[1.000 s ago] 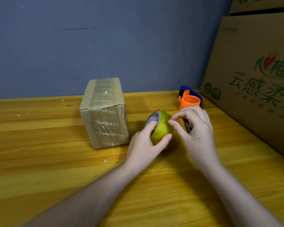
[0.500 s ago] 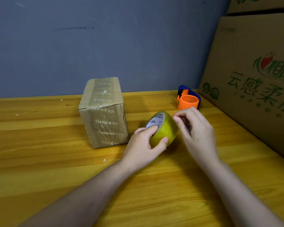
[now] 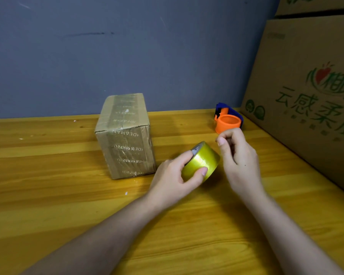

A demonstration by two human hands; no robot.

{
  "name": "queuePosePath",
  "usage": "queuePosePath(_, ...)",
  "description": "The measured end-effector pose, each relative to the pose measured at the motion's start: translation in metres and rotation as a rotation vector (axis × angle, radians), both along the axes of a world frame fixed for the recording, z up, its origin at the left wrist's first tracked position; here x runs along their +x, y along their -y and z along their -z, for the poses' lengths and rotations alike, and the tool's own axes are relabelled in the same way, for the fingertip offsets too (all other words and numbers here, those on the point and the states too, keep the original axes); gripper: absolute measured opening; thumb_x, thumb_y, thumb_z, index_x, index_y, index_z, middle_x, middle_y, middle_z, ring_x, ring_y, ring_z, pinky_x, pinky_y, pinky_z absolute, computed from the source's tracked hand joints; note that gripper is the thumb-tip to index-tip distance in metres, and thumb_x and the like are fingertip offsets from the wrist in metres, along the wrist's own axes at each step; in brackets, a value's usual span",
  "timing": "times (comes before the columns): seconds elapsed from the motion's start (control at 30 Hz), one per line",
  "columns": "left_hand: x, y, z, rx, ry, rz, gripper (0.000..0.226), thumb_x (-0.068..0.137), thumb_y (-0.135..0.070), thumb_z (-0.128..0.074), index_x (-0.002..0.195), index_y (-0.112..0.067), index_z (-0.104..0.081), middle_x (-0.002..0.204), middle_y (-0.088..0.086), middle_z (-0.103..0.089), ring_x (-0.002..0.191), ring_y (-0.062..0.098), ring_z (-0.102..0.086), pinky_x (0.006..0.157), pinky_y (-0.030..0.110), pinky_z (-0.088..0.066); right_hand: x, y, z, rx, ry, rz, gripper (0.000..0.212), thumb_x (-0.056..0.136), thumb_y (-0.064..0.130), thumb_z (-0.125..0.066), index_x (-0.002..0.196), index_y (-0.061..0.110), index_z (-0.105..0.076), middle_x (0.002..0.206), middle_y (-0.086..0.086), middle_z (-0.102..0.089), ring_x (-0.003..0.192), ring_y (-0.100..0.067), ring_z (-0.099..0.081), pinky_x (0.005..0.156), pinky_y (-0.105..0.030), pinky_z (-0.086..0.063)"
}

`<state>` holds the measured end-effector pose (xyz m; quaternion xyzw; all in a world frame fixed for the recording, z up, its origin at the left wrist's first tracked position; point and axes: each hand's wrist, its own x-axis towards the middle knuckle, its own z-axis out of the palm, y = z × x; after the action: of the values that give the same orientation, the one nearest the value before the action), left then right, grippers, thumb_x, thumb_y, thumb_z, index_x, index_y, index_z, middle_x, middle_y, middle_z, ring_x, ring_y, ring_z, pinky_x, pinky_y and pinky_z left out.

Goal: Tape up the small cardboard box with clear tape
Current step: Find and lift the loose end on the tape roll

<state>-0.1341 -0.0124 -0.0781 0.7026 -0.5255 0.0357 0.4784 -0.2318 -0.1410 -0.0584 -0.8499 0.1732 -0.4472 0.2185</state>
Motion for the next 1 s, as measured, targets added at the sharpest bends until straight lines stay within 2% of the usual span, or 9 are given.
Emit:
queuePosePath(0.13, 0.002, 0.000, -0.001, 0.061, 0.170, -0.147, 0.036, 0.076, -0.058, -0.042, 0.088, -0.025, -0.050, 0.045, -0.003, -0.037, 0.049, 0.023, -0.053, 0.049, 0.027, -0.037, 0.000, -0.002, 0.001, -0.152, -0.014, 0.071, 0.012, 0.096, 0.031, -0.041, 0.096, 0.021, -0.048, 0.078, 0.012, -0.050, 0.068, -0.012, -0.051, 0.057, -0.029, -0.036)
queuePosePath(0.2, 0.000, 0.000, -0.003, 0.053, 0.124, -0.145, 0.038, 0.076, -0.060, -0.041, 0.086, -0.024, -0.050, 0.051, 0.003, -0.052, 0.055, 0.032, -0.059, 0.052, 0.034, -0.046, 0.000, -0.003, 0.000, -0.221, 0.005, 0.051, 0.014, 0.095, 0.027, -0.042, 0.095, 0.016, -0.051, 0.080, 0.009, -0.051, 0.071, -0.010, -0.049, 0.059, -0.020, -0.029)
queuePosePath(0.27, -0.002, 0.002, -0.004, 0.034, 0.014, -0.112, 0.034, 0.075, -0.061, -0.040, 0.079, -0.028, -0.042, 0.057, 0.007, -0.063, 0.058, 0.030, -0.061, 0.057, 0.039, -0.051, -0.001, -0.003, -0.002, -0.272, -0.008, 0.045, 0.016, 0.095, 0.026, -0.043, 0.093, 0.013, -0.053, 0.079, 0.002, -0.059, 0.073, -0.011, -0.051, 0.060, -0.019, -0.027)
queuePosePath(0.53, -0.005, 0.010, -0.007, 0.020, -0.174, -0.027, 0.032, 0.077, -0.057, -0.045, 0.075, -0.025, -0.044, 0.053, 0.004, -0.063, 0.057, 0.030, -0.061, 0.062, 0.045, -0.052, -0.007, -0.001, -0.012, -0.424, -0.081, 0.041, 0.020, 0.095, 0.026, -0.043, 0.092, 0.012, -0.057, 0.081, -0.005, -0.063, 0.072, -0.023, -0.058, 0.062, -0.030, -0.042)
queuePosePath(0.67, -0.005, 0.008, -0.013, 0.049, -0.123, -0.084, 0.032, 0.076, -0.061, -0.042, 0.074, -0.030, -0.043, 0.057, 0.004, -0.062, 0.059, 0.029, -0.060, 0.060, 0.040, -0.051, -0.011, -0.007, -0.020, -0.483, -0.075, -0.002, 0.022, 0.096, 0.023, -0.043, 0.091, 0.009, -0.059, 0.081, -0.005, -0.063, 0.072, -0.024, -0.059, 0.061, -0.036, -0.048)
queuePosePath(0.73, -0.006, 0.006, -0.021, 0.111, 0.029, -0.150, 0.027, 0.081, -0.059, -0.042, 0.085, -0.033, -0.048, 0.066, 0.001, -0.062, 0.069, 0.030, -0.062, 0.062, 0.035, -0.046, -0.013, -0.011, -0.028, -0.472, -0.070, -0.010, 0.018, 0.095, 0.021, -0.045, 0.091, 0.010, -0.058, 0.081, -0.004, -0.063, 0.072, -0.021, -0.059, 0.062, -0.032, -0.047)
queuePosePath(0.87, -0.008, 0.007, -0.030, 0.304, 0.301, -0.330, 0.047, 0.091, -0.054, -0.040, 0.127, -0.023, -0.044, 0.101, 0.011, -0.070, 0.095, 0.037, -0.063, 0.073, 0.035, -0.043, -0.015, -0.017, -0.040, -0.527, -0.209, -0.014, 0.017, 0.095, 0.024, -0.041, 0.089, 0.014, -0.055, 0.079, -0.002, -0.062, 0.068, -0.021, -0.058, 0.055, -0.037, -0.050)
queuePosePath(0.93, -0.009, 0.007, -0.034, 0.336, 0.311, -0.360, 0.048, 0.091, -0.054, -0.039, 0.127, -0.024, -0.044, 0.104, 0.011, -0.069, 0.097, 0.037, -0.063, 0.074, 0.035, -0.044, -0.015, -0.018, -0.046, -0.521, -0.247, -0.013, 0.019, 0.095, 0.027, -0.039, 0.089, 0.016, -0.053, 0.079, 0.000, -0.062, 0.069, -0.020, -0.058, 0.054, -0.035, -0.050)
queuePosePath(1.0, -0.006, 0.008, -0.037, 0.346, 0.131, -0.315, 0.043, 0.089, -0.055, -0.041, 0.123, -0.030, -0.048, 0.100, 0.010, -0.071, 0.094, 0.036, -0.065, 0.075, 0.034, -0.048, -0.016, -0.021, -0.052, -0.502, -0.244, -0.027, 0.018, 0.095, 0.028, -0.039, 0.090, 0.017, -0.053, 0.080, 0.001, -0.062, 0.071, -0.018, -0.058, 0.055, -0.033, -0.049)
